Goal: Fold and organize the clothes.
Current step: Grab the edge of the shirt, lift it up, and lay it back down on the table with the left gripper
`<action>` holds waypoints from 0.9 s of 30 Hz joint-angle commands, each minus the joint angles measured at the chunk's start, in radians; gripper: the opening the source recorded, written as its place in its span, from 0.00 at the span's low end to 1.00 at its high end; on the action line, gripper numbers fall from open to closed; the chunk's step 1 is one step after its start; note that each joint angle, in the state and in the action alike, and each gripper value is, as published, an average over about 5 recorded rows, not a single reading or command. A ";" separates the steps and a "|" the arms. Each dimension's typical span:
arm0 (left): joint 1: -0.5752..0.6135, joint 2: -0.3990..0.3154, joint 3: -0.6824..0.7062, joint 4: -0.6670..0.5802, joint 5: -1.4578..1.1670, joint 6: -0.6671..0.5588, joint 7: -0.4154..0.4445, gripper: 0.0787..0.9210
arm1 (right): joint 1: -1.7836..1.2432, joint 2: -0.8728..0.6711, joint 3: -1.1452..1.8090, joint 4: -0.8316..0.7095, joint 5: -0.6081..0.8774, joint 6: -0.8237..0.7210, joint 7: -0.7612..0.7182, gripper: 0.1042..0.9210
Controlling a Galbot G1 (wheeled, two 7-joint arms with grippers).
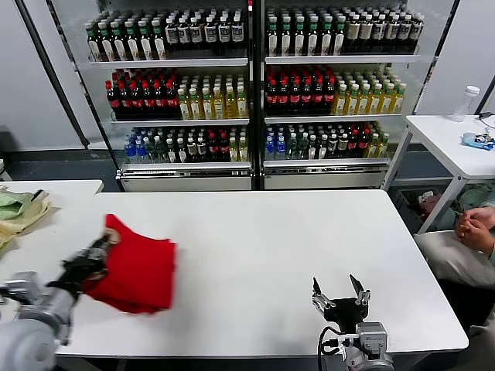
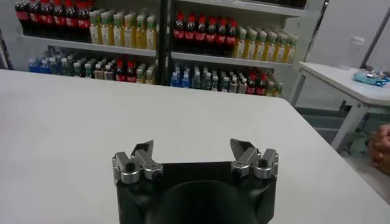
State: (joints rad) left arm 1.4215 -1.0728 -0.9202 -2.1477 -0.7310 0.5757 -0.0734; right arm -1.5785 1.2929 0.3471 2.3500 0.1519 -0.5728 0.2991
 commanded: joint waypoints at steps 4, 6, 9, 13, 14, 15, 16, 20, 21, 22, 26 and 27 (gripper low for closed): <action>0.031 0.082 -0.113 -0.037 0.072 0.009 0.073 0.03 | -0.006 0.010 -0.004 -0.017 0.001 0.014 0.001 0.88; 0.037 0.004 0.069 -0.103 0.125 0.008 0.048 0.03 | -0.015 0.013 -0.004 -0.015 -0.004 0.017 0.001 0.88; 0.053 -0.154 0.430 -0.176 0.266 0.007 0.000 0.03 | -0.030 0.014 0.000 -0.011 -0.011 0.022 0.003 0.88; 0.061 -0.332 0.786 -0.145 0.375 -0.035 -0.082 0.03 | -0.060 0.014 0.009 0.009 -0.024 0.028 0.005 0.88; 0.054 -0.362 0.822 -0.127 0.383 -0.061 -0.098 0.03 | -0.066 0.016 0.007 0.017 -0.033 0.027 0.005 0.88; 0.039 -0.385 0.836 -0.110 0.385 -0.091 -0.109 0.03 | -0.072 0.018 0.003 0.025 -0.044 0.026 0.005 0.88; 0.018 -0.402 0.832 -0.096 0.381 -0.122 -0.119 0.03 | -0.077 0.021 -0.002 0.033 -0.056 0.026 0.006 0.88; -0.129 -0.437 0.731 -0.047 0.302 -0.193 -0.174 0.07 | -0.090 0.024 -0.012 0.050 -0.083 0.025 0.006 0.88; -0.171 -0.437 0.703 -0.035 0.278 -0.202 -0.189 0.09 | -0.091 0.022 -0.011 0.052 -0.083 0.025 0.005 0.88; -0.208 -0.432 0.678 -0.027 0.255 -0.209 -0.201 0.12 | -0.091 0.019 -0.011 0.053 -0.083 0.025 0.005 0.88; -0.282 -0.385 0.586 -0.016 0.201 -0.228 -0.197 0.26 | -0.079 0.004 -0.003 0.052 -0.074 0.022 0.001 0.88; -0.284 -0.369 0.565 -0.019 0.207 -0.233 -0.182 0.29 | -0.073 0.000 0.000 0.050 -0.068 0.020 0.000 0.88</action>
State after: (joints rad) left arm 1.3429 -1.3679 -0.4215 -2.2016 -0.4845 0.4465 -0.1921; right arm -1.6481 1.3018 0.3448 2.3834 0.0977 -0.5515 0.3015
